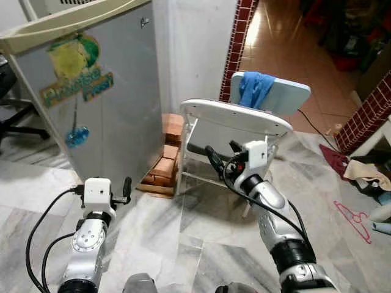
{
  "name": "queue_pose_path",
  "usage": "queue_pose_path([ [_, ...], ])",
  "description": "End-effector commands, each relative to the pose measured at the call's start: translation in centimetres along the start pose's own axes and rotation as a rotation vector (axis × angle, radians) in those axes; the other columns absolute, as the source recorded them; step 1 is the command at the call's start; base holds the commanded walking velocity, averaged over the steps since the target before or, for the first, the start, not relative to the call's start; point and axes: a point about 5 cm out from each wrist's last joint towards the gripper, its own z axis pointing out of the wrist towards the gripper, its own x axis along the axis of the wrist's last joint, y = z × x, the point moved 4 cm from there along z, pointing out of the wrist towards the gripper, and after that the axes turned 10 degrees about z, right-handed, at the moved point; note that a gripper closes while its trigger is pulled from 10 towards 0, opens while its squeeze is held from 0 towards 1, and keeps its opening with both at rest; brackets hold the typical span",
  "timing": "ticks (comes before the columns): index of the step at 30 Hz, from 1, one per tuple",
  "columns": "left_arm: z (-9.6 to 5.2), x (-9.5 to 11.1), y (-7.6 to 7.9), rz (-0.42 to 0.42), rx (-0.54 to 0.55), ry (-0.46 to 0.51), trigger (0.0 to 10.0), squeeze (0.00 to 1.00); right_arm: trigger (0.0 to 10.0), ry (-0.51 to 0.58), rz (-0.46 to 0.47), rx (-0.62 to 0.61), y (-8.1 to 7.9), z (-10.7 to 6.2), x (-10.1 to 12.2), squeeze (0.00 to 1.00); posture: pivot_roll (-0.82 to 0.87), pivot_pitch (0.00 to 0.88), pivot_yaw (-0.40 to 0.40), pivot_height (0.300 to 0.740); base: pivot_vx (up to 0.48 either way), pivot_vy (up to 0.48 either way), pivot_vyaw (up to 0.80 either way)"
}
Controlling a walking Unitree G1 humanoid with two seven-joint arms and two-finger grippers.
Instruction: Restocking fridge
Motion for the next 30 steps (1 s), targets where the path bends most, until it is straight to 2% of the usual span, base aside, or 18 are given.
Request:
queue_pose_path([
  [1,-0.4,-0.1,-0.9,0.002,0.020,-0.004,10.0,0.00,10.0,0.023,-0.022,-0.023,-0.2,-0.2,0.5,0.00,0.03,0.037,-0.051,0.740,0.000,0.480,0.00],
  [5,-0.9,-0.2,-0.7,0.002,0.017,0.004,10.0,0.00,10.0,0.049,-0.043,-0.117,1.2,-1.2,0.4,0.00,0.03,0.014,-0.060,0.740,0.000,0.480,0.00],
  [9,-0.8,3.0,-0.4,-0.005,-0.035,0.108,10.0,0.00,10.0,0.093,-0.059,-0.265,3.6,-2.7,1.1,0.00,0.05,0.000,-0.080,0.740,0.000,0.459,0.00],
  [13,-0.8,3.7,-0.8,-0.021,-0.031,0.120,10.0,0.00,10.0,0.096,-0.041,-0.333,4.9,-3.7,0.9,0.00,0.05,0.000,-0.085,0.740,0.000,0.425,0.00],
  [14,-0.8,3.2,-0.9,-0.023,-0.032,0.107,10.0,0.00,10.0,0.086,-0.046,-0.355,5.2,-4.1,0.7,0.00,0.05,0.000,-0.077,0.740,0.000,0.435,0.00],
  [17,-1.1,2.3,-1.1,-0.023,-0.026,0.078,10.0,0.00,10.0,0.088,-0.049,-0.377,5.4,-4.2,0.8,0.00,0.04,0.000,-0.067,0.740,0.000,0.454,0.00],
  [20,-1.1,2.3,-0.7,-0.035,-0.041,0.073,10.0,0.00,10.0,0.103,-0.045,-0.396,5.6,-4.0,1.4,0.00,0.03,0.000,-0.064,0.740,0.000,0.472,-0.16],
  [24,-0.4,3.0,-0.1,-0.046,-0.046,0.087,10.0,0.00,10.0,0.127,-0.049,-0.397,5.6,-3.2,2.3,0.00,0.03,0.000,-0.055,0.740,0.000,0.480,-0.80],
  [30,0.1,3.3,-0.2,-0.048,-0.045,0.094,10.0,0.00,10.0,0.158,-0.072,-0.375,4.9,-2.2,3.5,0.00,0.02,0.000,-0.041,0.740,0.000,0.480,-0.80],
])
